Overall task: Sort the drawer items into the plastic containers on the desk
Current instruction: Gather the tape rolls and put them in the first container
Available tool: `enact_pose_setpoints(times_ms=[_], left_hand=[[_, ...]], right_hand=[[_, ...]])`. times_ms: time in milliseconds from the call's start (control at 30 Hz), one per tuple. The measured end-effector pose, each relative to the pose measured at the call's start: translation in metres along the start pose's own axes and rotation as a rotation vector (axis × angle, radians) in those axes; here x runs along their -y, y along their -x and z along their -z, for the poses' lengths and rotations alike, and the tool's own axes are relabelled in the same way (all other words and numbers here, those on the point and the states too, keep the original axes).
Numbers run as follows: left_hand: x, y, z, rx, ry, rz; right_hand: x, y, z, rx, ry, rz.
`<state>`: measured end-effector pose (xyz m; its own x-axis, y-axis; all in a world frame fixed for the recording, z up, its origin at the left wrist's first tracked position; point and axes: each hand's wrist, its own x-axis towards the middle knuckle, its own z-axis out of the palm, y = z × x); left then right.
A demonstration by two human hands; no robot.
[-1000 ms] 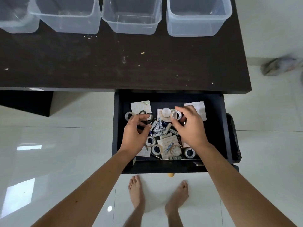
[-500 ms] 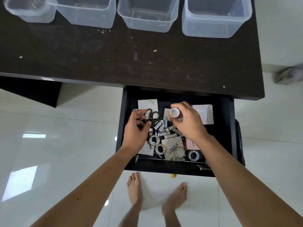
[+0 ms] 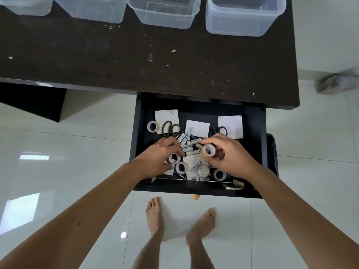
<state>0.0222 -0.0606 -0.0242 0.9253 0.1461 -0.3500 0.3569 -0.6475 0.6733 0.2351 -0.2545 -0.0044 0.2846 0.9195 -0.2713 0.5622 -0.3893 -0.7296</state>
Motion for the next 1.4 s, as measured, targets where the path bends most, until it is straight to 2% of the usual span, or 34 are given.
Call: enact_pose_setpoints(times_ms=[200,400,533,700,833,933,1067,1200,1300,1400], left_hand=[[0.001,-0.004,-0.002,-0.016,-0.211,-0.07],[-0.003,0.0,0.001,-0.049,-0.072,-0.068],[-0.01,-0.003,0.002,0.048,-0.124,-0.065],[-0.007,-0.01,-0.001,0.17,-0.306,-0.126],[-0.01,-0.015,-0.005,0.17,-0.473,-0.182],[-0.012,-0.017,-0.008,0.15,-0.497,-0.193],[-0.005,-0.014,-0.012,0.047,-0.322,-0.172],[-0.004,-0.007,-0.008,-0.089,-0.025,-0.028],[-0.015,-0.001,-0.002,-0.182,0.104,0.046],[-0.025,0.001,0.001,-0.349,0.213,0.063]], right_hand=[[-0.003,0.008,-0.005,0.212,0.121,0.049],[-0.004,0.007,-0.007,0.293,0.164,0.073],[-0.005,0.007,-0.011,0.326,0.214,0.086],[-0.006,0.003,-0.015,0.293,0.221,0.116],[-0.01,0.005,-0.013,0.225,0.116,0.064],[-0.011,0.008,-0.006,0.174,0.082,0.032],[-0.009,0.01,0.003,0.137,0.079,0.017],[-0.005,0.01,0.012,0.115,0.054,-0.057],[-0.003,0.009,0.015,0.093,0.038,-0.074],[-0.002,0.005,0.016,0.072,0.016,-0.091]])
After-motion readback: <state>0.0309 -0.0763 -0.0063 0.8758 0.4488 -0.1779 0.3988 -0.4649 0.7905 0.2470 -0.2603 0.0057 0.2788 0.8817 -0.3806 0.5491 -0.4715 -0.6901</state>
